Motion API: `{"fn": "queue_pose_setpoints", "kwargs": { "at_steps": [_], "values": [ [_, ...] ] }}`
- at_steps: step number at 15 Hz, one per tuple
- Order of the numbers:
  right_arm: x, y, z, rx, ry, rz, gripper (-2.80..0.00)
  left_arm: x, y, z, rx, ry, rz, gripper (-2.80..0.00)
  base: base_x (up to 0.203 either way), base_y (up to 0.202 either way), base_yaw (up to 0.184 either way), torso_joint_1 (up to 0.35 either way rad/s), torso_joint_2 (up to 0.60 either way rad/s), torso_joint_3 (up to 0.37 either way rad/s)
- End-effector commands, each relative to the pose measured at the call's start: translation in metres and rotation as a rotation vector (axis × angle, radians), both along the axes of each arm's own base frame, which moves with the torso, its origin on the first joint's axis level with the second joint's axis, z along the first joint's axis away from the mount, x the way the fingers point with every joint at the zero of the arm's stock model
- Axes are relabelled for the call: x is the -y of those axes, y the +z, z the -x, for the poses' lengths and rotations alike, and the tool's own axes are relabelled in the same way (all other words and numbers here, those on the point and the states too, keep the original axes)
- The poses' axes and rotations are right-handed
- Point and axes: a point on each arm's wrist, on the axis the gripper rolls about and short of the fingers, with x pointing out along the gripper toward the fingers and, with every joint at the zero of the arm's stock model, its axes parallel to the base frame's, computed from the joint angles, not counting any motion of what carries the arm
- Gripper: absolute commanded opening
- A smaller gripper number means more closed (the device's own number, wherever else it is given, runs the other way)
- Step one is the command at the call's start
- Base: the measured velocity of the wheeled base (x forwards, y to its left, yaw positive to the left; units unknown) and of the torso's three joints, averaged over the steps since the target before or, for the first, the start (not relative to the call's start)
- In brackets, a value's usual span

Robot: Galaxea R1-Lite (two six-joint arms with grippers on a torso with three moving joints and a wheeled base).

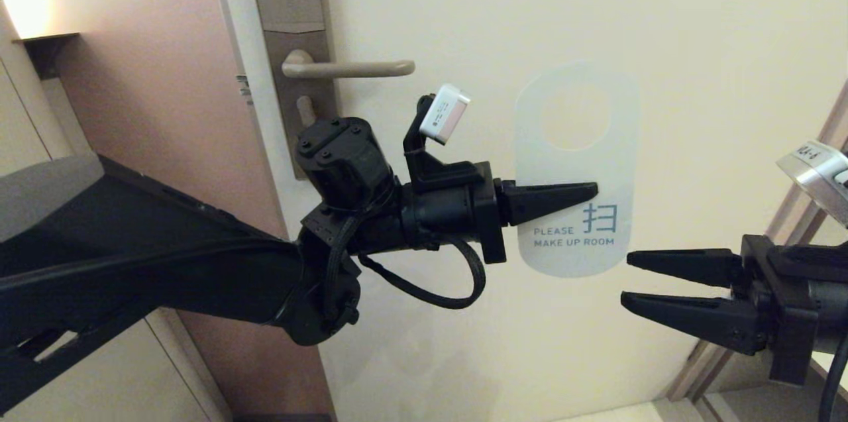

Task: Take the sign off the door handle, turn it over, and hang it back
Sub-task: Hand it to the other hand

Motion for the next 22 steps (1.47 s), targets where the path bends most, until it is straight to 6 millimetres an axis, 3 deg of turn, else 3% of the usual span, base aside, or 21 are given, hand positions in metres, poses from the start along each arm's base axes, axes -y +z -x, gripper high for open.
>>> {"fn": "queue_pose_setpoints", "kwargs": {
  "at_steps": [1, 11, 22],
  "values": [
    [0.001, 0.001, 0.002, 0.008, 0.002, -0.002, 0.0, 0.0, -0.002, 0.0, -0.001, -0.004, -0.001, -2.8, 0.0, 0.0, 0.0, 0.0, 0.0, 0.0],
    [-0.002, -0.005, -0.005, -0.008, 0.016, 0.015, 0.0, -0.001, -0.009, 0.006, -0.004, -0.013, 0.0, -2.8, 0.0, 0.0, 0.0, 0.0, 0.0, 0.0],
    [-0.006, 0.005, -0.01, 0.021, 0.029, 0.003, 0.0, 0.022, -0.014, 0.008, -0.002, -0.053, 0.012, -2.8, 0.0, 0.0, 0.0, 0.0, 0.0, 0.0]
  ]
}}
